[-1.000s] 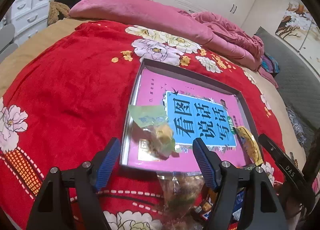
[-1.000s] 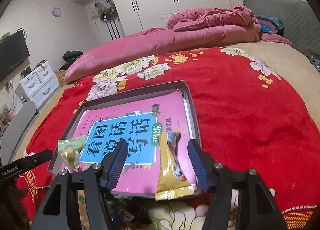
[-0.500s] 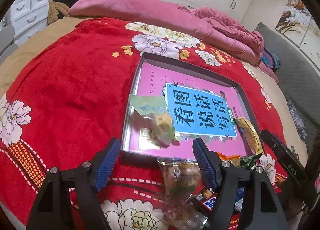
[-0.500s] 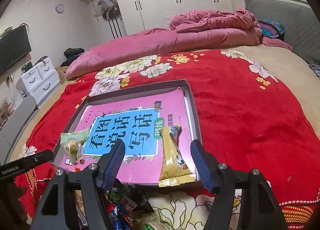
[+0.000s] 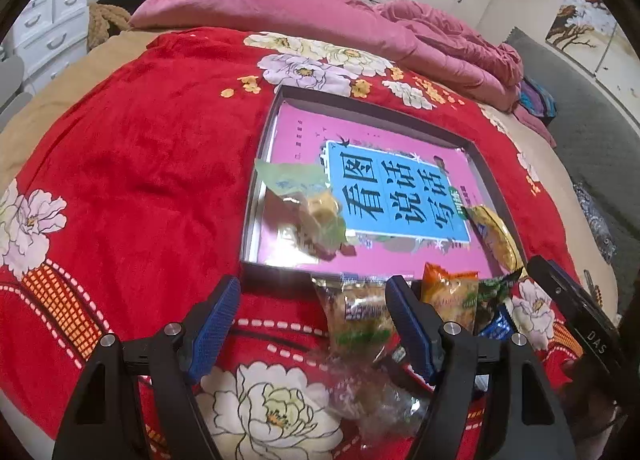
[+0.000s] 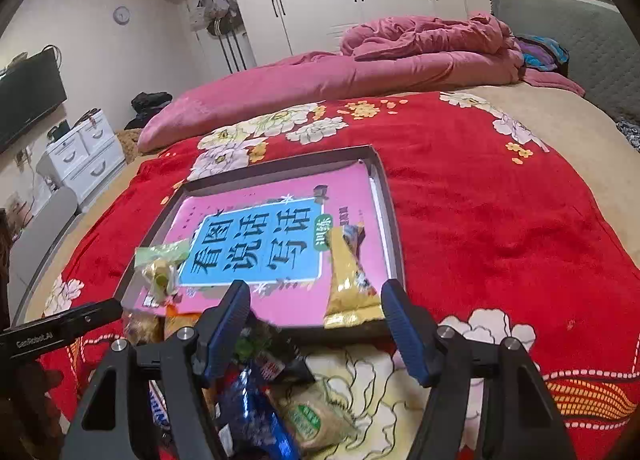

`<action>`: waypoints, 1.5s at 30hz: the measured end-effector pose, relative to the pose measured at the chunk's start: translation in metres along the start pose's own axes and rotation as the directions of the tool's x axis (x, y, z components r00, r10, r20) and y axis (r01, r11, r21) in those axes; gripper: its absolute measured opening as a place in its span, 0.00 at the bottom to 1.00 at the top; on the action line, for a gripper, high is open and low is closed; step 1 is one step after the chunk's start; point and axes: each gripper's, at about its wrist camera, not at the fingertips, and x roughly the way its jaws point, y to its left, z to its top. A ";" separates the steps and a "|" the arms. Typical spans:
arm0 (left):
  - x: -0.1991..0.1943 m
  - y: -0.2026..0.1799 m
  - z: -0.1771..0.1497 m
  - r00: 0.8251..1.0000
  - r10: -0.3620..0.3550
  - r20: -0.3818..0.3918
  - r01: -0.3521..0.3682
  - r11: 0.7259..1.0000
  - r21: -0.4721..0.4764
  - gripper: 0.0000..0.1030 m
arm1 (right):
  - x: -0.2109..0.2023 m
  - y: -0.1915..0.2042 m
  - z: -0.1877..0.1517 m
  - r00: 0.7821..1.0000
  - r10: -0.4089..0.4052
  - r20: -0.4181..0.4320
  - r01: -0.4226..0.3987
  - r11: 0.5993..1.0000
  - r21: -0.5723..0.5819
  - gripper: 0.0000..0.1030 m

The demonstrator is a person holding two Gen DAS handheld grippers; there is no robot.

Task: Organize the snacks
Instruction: 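Move both open tools back from the tray to the snack pile, then grasp the clear red-candy bag with the left tool while the right tool grasps the green packet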

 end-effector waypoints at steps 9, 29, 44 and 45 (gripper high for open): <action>-0.006 -0.002 -0.011 1.000 0.006 -0.018 -0.005 1.000 0.024 0.74 | -0.008 0.008 -0.008 1.000 0.000 -0.009 -0.001 1.000 -0.022 0.66; -0.013 -0.007 -0.031 0.996 0.003 -0.090 -0.001 1.000 0.023 0.74 | -0.024 0.013 -0.025 0.999 -0.002 -0.034 0.000 0.998 -0.058 0.66; -0.011 -0.012 -0.047 0.986 -0.003 -0.165 0.004 1.000 0.004 0.74 | -0.028 0.026 -0.035 0.998 0.014 -0.057 -0.019 0.995 -0.100 0.66; -0.011 -0.012 -0.048 0.986 -0.002 -0.169 0.003 1.000 0.005 0.74 | -0.028 0.027 -0.035 0.998 0.016 -0.059 -0.022 0.995 -0.102 0.66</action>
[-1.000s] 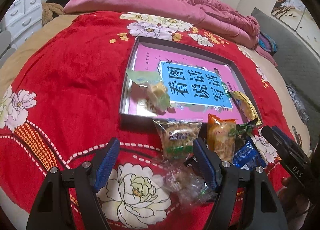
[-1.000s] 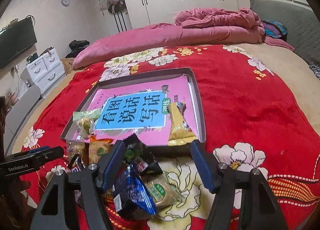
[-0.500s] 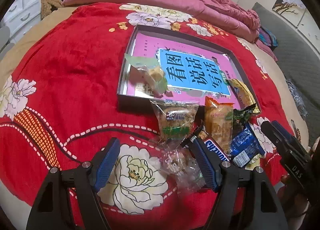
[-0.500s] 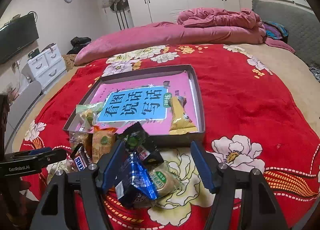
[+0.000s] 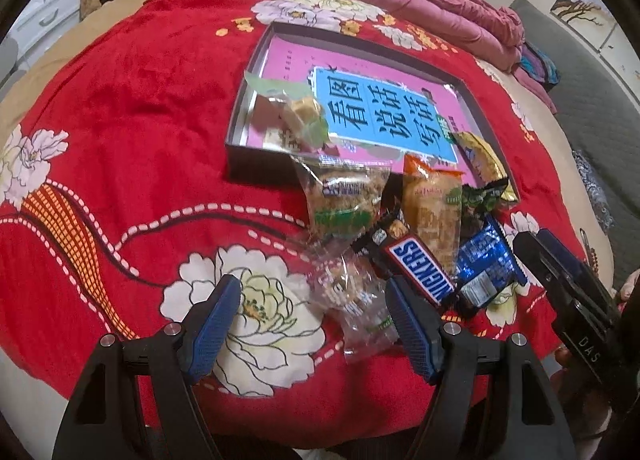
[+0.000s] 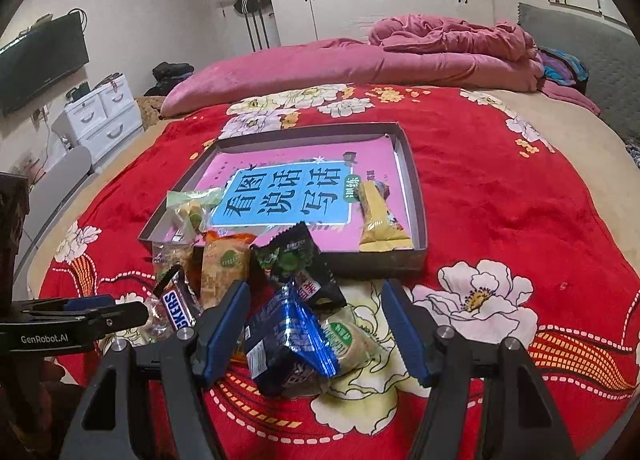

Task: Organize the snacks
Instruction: 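Grasp the clear red-candy bag with the left tool while the right tool grasps the green packet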

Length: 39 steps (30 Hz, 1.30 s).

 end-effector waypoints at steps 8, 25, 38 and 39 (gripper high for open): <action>0.007 -0.002 -0.003 0.999 -0.002 -0.034 0.002 1.000 -0.019 0.74 | 0.005 0.004 -0.001 1.000 0.005 -0.015 -0.006 1.000 -0.010 0.66; 0.033 -0.004 0.003 0.996 -0.009 -0.090 0.000 0.995 -0.099 0.74 | 0.028 0.002 0.004 0.999 -0.007 -0.042 0.006 1.000 -0.014 0.66; 0.039 0.001 0.004 0.994 -0.036 -0.102 0.023 0.991 -0.129 0.73 | 0.056 0.017 0.013 0.994 -0.090 -0.054 0.083 0.989 -0.120 0.66; 0.039 0.002 0.004 0.994 -0.039 -0.102 0.025 0.990 -0.136 0.72 | 0.057 0.021 0.012 0.994 -0.102 -0.047 0.094 0.985 -0.147 0.66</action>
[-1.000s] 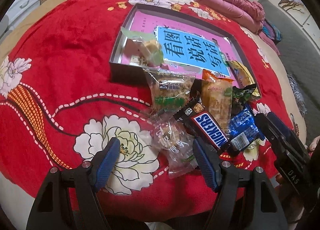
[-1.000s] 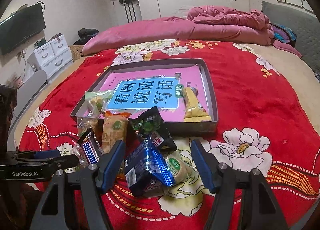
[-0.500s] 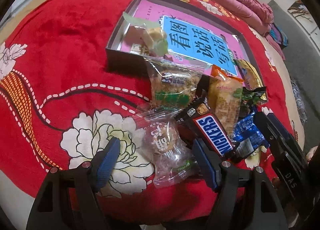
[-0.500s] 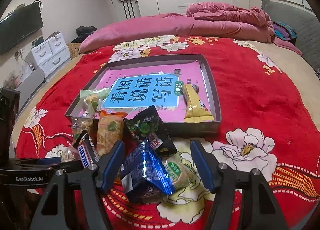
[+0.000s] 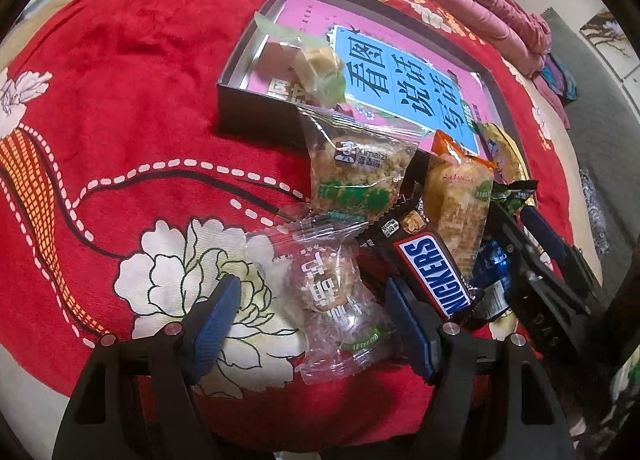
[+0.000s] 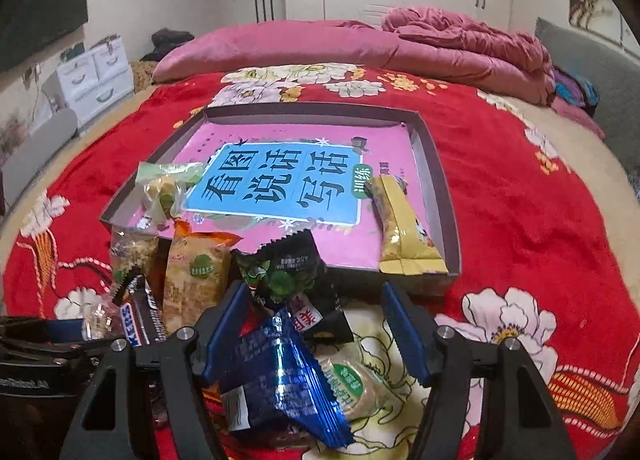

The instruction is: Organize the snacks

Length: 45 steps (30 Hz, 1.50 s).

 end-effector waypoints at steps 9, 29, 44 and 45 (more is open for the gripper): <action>0.002 0.001 0.001 1.000 0.012 0.001 -0.012 1.000 -0.019 0.66 | 0.006 0.021 0.002 0.997 -0.070 0.039 0.075 0.986 -0.147 0.51; -0.007 0.008 -0.002 0.999 -0.036 0.009 0.037 0.999 -0.023 0.36 | -0.034 -0.043 0.004 0.977 0.110 0.185 -0.142 0.974 0.174 0.41; -0.045 0.010 -0.002 0.990 -0.054 0.133 0.054 0.999 0.002 0.35 | -0.049 -0.050 0.003 0.966 0.104 0.237 -0.153 0.968 0.198 0.41; -0.046 0.010 -0.002 0.989 -0.054 0.136 0.054 0.999 0.005 0.35 | -0.050 -0.050 0.003 0.966 0.103 0.239 -0.153 0.968 0.199 0.41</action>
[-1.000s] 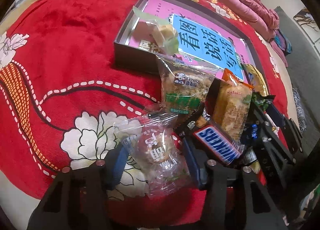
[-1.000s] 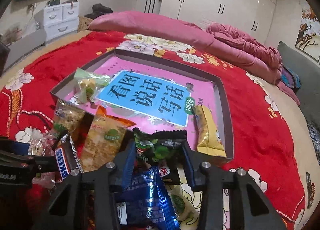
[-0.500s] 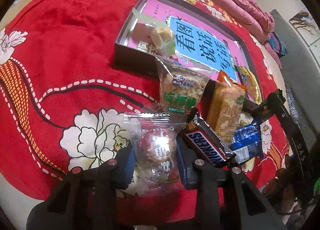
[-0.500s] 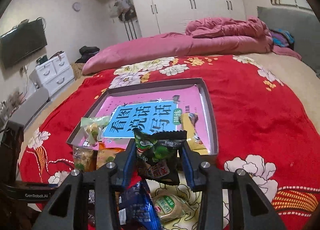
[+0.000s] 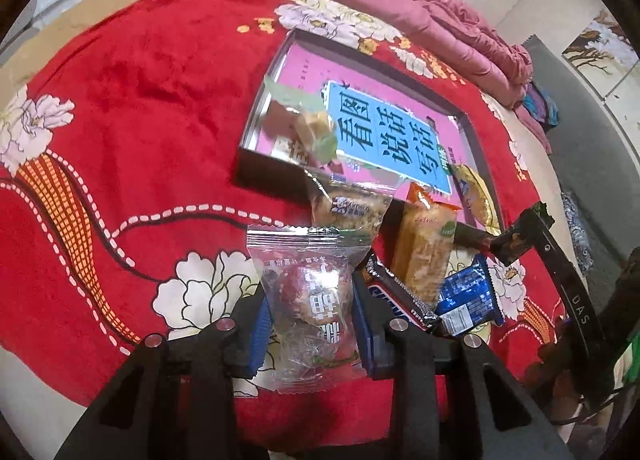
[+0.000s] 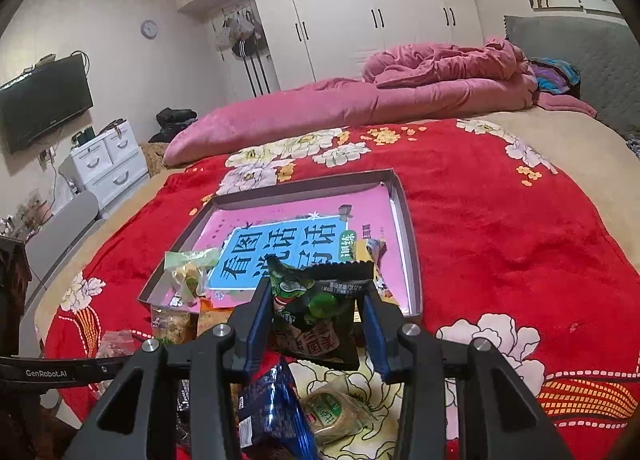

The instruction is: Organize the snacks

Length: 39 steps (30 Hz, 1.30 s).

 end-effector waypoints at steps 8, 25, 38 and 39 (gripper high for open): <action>-0.009 -0.008 0.003 0.999 0.003 0.034 -0.004 1.000 0.029 0.35 | -0.004 0.002 0.000 1.000 0.008 0.014 -0.008 1.000 -0.004 0.41; -0.010 -0.034 0.020 0.998 -0.014 0.060 0.010 0.997 0.070 0.35 | -0.004 0.007 0.002 1.000 0.024 0.019 -0.024 1.000 -0.006 0.41; -0.012 -0.044 0.040 0.995 -0.018 0.096 0.010 0.996 0.086 0.35 | 0.001 0.010 0.009 0.999 0.023 0.038 -0.022 1.000 -0.001 0.41; -0.011 -0.045 0.041 0.995 -0.019 0.098 0.011 0.996 0.087 0.36 | 0.001 0.011 0.010 0.999 0.022 0.042 -0.022 1.000 -0.006 0.41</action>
